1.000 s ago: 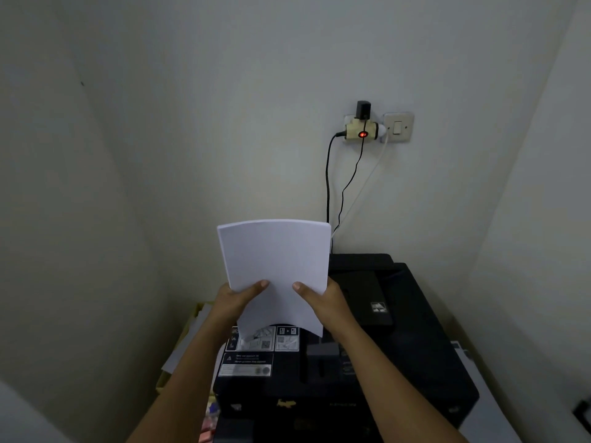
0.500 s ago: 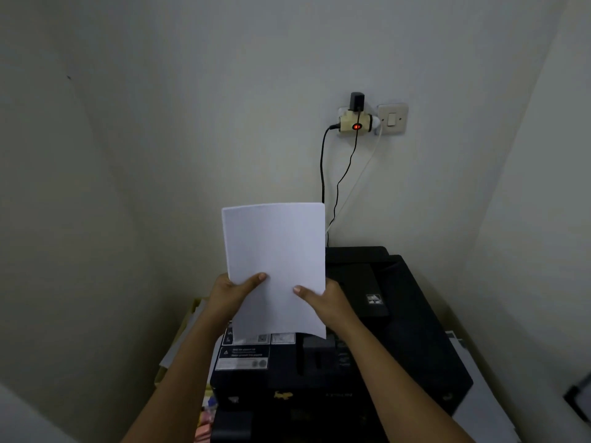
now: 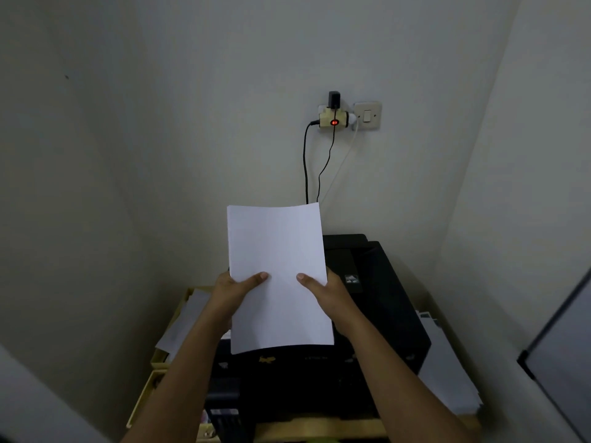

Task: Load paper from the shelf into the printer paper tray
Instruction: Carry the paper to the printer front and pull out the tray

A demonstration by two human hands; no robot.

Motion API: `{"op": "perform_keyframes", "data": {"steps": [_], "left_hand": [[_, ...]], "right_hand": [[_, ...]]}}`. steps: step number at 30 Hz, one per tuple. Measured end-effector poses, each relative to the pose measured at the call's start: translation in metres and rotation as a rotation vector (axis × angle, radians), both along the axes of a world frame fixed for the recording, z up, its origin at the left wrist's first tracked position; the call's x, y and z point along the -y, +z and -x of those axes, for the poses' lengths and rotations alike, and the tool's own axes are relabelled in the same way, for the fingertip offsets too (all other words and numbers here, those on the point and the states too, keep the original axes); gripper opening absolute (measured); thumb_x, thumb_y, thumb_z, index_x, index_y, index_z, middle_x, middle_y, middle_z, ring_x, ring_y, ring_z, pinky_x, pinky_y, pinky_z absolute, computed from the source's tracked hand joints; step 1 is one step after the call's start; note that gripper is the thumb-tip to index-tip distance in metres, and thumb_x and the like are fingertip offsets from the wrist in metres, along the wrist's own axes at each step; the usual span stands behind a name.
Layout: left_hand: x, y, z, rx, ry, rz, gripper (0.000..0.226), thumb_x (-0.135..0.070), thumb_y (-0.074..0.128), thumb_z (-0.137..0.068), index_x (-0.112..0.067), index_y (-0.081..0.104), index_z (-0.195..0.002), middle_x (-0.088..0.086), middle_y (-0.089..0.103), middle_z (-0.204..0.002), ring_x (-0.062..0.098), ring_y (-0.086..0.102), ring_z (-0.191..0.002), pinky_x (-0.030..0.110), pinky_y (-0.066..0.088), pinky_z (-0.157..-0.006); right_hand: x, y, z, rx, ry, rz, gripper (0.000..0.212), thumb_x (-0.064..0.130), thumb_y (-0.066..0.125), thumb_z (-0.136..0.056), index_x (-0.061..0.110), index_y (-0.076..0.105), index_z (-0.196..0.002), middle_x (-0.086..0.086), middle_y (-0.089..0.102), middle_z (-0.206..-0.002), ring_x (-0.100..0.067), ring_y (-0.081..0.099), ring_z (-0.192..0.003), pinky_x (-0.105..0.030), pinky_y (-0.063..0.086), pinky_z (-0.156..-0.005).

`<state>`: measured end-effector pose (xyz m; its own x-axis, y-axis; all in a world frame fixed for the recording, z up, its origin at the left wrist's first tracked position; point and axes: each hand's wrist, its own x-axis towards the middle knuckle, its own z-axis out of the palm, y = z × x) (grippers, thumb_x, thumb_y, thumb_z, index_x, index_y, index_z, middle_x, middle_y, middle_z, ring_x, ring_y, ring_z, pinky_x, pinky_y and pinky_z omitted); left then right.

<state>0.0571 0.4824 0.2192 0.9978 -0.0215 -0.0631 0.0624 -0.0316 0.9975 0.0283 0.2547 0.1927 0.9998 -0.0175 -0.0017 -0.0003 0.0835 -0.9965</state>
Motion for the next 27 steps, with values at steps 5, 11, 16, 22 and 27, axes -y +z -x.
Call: {"op": "perform_keyframes", "data": {"steps": [5, 11, 16, 22, 27], "left_hand": [[0.013, -0.010, 0.041, -0.040, -0.019, 0.127, 0.041, -0.027, 0.086, -0.084, -0.020, 0.068, -0.121, 0.001, 0.076, -0.114, 0.026, 0.072, -0.106, 0.036, 0.058, -0.078], [0.014, -0.035, 0.087, -0.109, -0.043, 0.088, 0.055, -0.033, 0.089, -0.079, -0.020, 0.067, -0.129, 0.006, 0.076, -0.123, 0.032, 0.072, -0.111, 0.054, 0.058, -0.097], [0.012, -0.053, 0.129, -0.137, -0.017, -0.021, 0.046, -0.033, 0.085, -0.084, -0.018, 0.066, -0.124, 0.006, 0.075, -0.117, 0.030, 0.072, -0.104, 0.044, 0.060, -0.084], [-0.006, -0.066, 0.161, -0.154, 0.024, -0.146, 0.049, -0.036, 0.084, -0.085, -0.014, 0.068, -0.126, 0.007, 0.076, -0.113, 0.031, 0.072, -0.100, 0.044, 0.062, -0.080], [-0.027, -0.071, 0.174, -0.114, 0.021, -0.328, 0.039, -0.039, 0.080, -0.088, -0.015, 0.068, -0.117, 0.006, 0.076, -0.103, 0.026, 0.074, -0.091, 0.035, 0.059, -0.069]], "right_hand": [[0.011, 0.000, 0.043, -0.034, -0.026, -0.044, 0.019, 0.039, 0.072, -0.102, 0.039, 0.071, -0.121, 0.013, 0.081, -0.115, -0.008, 0.078, -0.104, -0.029, 0.061, -0.087], [0.019, -0.020, 0.095, -0.055, -0.035, -0.007, 0.022, 0.041, 0.073, -0.101, 0.041, 0.070, -0.123, 0.015, 0.080, -0.116, -0.006, 0.078, -0.104, -0.027, 0.062, -0.087], [0.019, -0.046, 0.131, -0.137, -0.004, -0.046, 0.027, 0.042, 0.071, -0.102, 0.035, 0.072, -0.128, 0.012, 0.081, -0.118, -0.010, 0.078, -0.106, -0.034, 0.063, -0.090], [0.013, -0.078, 0.144, -0.197, -0.015, 0.015, 0.025, 0.036, 0.064, -0.107, 0.025, 0.075, -0.126, 0.007, 0.081, -0.119, -0.013, 0.077, -0.109, -0.034, 0.061, -0.093], [0.003, -0.115, 0.140, -0.225, -0.002, 0.079, 0.021, 0.032, 0.061, -0.109, 0.016, 0.074, -0.114, 0.001, 0.079, -0.117, -0.018, 0.075, -0.110, -0.035, 0.062, -0.088]]}}
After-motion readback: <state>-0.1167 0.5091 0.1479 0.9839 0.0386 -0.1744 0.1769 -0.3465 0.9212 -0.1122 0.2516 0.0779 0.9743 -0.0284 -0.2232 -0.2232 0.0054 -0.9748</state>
